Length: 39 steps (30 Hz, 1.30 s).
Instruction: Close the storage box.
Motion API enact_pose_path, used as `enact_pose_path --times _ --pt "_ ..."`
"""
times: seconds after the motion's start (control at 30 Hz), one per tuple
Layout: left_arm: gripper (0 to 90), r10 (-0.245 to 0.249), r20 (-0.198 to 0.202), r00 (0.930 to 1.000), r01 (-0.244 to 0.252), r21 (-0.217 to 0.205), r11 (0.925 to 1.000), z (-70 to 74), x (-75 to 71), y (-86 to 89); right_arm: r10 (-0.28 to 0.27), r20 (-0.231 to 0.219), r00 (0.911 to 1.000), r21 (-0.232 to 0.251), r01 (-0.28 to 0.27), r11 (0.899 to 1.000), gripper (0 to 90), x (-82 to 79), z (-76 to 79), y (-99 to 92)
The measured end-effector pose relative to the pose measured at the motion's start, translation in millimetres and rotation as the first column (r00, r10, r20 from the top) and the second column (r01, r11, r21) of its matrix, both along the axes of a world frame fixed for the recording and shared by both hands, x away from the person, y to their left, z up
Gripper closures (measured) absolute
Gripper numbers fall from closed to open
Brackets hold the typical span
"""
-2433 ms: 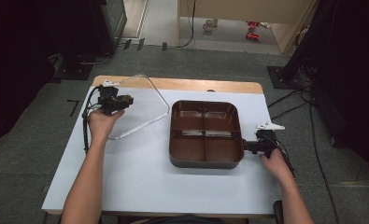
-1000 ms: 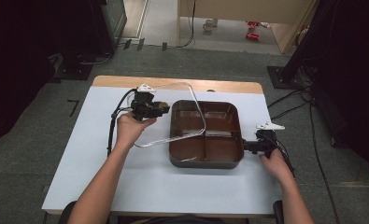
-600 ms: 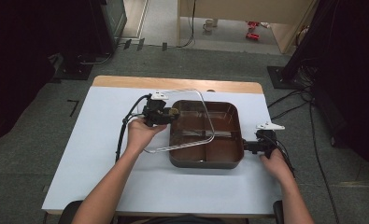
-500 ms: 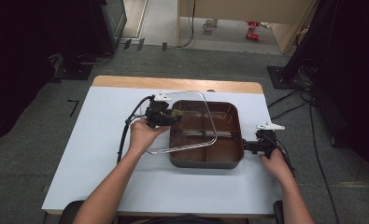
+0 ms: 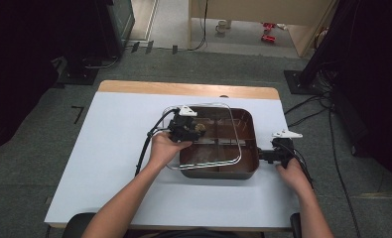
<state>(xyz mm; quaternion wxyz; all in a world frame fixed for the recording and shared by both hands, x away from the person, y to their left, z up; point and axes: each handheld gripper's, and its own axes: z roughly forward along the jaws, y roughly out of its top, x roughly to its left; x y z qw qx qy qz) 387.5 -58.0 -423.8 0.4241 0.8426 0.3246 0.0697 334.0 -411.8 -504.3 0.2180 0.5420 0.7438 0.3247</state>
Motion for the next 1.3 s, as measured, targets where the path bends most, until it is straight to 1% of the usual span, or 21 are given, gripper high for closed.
enact_pose_path --times 0.13,0.17,0.27,0.3,0.33,0.37,0.43,0.6,0.67,0.7,0.73,0.83,0.97,1.07,1.3 --pt "59.5 -0.036 0.004 0.9994 0.036 0.011 0.9993 1.5 0.0 -12.7 0.000 0.000 1.0000 0.000 0.000 1.000 8.6 0.0 0.0 0.0" --pt "59.5 -0.048 0.000 0.9989 0.048 0.013 0.9988 1.8 -0.6 -16.7 0.000 0.000 1.0000 0.000 0.000 1.000 8.6 0.0 0.0 0.0" --pt "59.5 -0.085 0.006 0.9964 0.085 0.028 0.9960 1.2 -1.3 -29.7 0.001 0.000 1.0000 -0.001 -0.001 1.000 8.6 0.0 0.0 0.0" --pt "59.5 -0.091 0.011 0.9958 0.090 0.031 0.9954 0.4 -1.9 -33.6 0.001 0.001 1.0000 -0.001 -0.001 1.000 8.6 0.0 -0.1 -0.1" --pt "59.5 -0.097 0.013 0.9953 0.096 0.025 0.9951 0.0 -2.0 -36.3 0.001 0.001 1.0000 -0.001 -0.001 1.000 8.6 0.0 -0.1 -0.1" --pt "59.5 -0.094 0.002 0.9955 0.094 0.013 0.9955 0.0 -1.8 -38.9 0.001 0.001 1.0000 -0.001 -0.001 1.000 8.6 0.0 0.0 0.0" --pt "59.5 -0.097 -0.002 0.9953 0.097 0.021 0.9951 0.5 -1.3 -44.1 0.001 0.001 1.0000 -0.001 -0.001 1.000 8.6 0.0 0.0 -0.1" --pt "59.5 -0.100 -0.024 0.9947 0.100 0.024 0.9947 1.3 0.4 -52.9 0.000 0.000 1.0000 0.000 0.000 1.000 8.6 -0.1 0.0 0.1" --pt "59.5 -0.109 -0.030 0.9936 0.110 0.028 0.9936 0.5 -0.8 -55.8 0.000 0.000 1.0000 -0.001 0.000 1.000 8.6 -0.1 0.0 0.0" --pt "59.5 -0.114 -0.034 0.9929 0.115 0.027 0.9930 0.7 -1.1 -56.3 0.000 0.000 1.0000 0.000 0.000 1.000 8.6 -0.1 0.0 0.0" --pt "59.4 -0.116 -0.049 0.9920 0.118 0.027 0.9927 0.1 -1.1 -56.8 0.000 -0.001 1.0000 0.000 0.000 1.000 8.6 -0.1 0.0 0.1" --pt "59.4 -0.114 -0.057 0.9919 0.115 0.016 0.9932 -1.4 -1.0 -55.9 0.001 0.001 1.0000 -0.002 -0.001 1.000 8.6 0.0 -0.1 0.0" --pt "58.8 -0.118 -0.046 0.9920 0.118 0.016 0.9928 -2.5 -0.8 -55.6 0.001 0.001 1.0000 -0.002 -0.001 1.000 8.6 0.0 -0.1 0.0" --pt "57.9 -0.121 -0.046 0.9916 0.122 0.013 0.9925 -2.8 -0.4 -55.1 0.001 0.001 1.0000 -0.002 -0.001 1.000 8.6 0.0 -0.1 0.0" --pt "48.3 -0.135 -0.028 0.9905 0.135 -0.011 0.9908 2.5 -0.8 -48.0 0.001 0.001 1.0000 -0.002 -0.001 1.000 8.6 0.0 -0.1 -0.1"
